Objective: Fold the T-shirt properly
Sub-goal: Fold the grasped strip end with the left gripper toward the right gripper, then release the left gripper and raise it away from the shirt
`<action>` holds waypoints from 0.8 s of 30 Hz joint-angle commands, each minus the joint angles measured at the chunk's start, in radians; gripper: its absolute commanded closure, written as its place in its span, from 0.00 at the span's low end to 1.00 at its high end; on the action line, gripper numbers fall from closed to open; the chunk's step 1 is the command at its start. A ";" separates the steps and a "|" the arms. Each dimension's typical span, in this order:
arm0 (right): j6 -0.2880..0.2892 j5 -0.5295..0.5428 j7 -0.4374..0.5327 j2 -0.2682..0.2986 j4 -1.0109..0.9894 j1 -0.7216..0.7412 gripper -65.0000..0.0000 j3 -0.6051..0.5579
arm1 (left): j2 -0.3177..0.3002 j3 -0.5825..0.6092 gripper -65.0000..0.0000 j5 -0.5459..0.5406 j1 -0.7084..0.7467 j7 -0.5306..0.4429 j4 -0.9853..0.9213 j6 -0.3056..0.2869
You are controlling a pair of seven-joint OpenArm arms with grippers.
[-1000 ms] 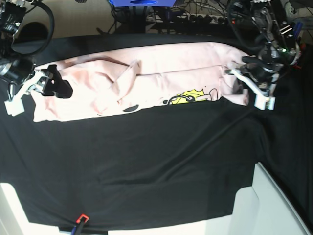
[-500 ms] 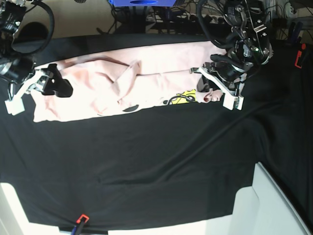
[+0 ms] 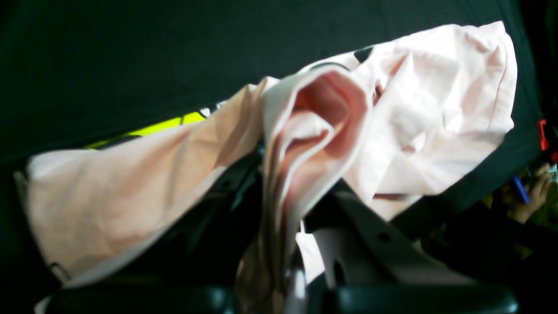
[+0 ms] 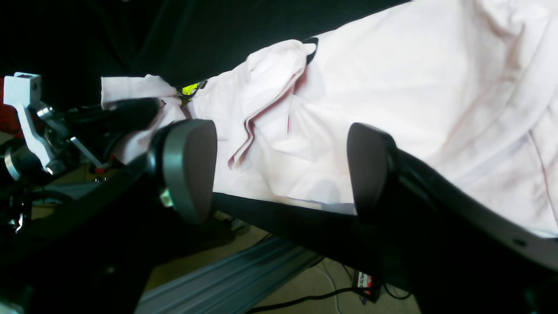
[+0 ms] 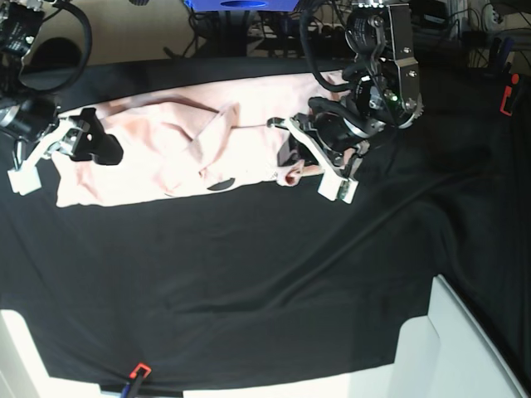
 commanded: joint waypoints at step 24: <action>0.007 0.027 0.016 0.014 -0.067 0.010 0.31 0.001 | 0.004 0.181 0.63 -0.027 -0.098 -0.024 -0.078 -0.015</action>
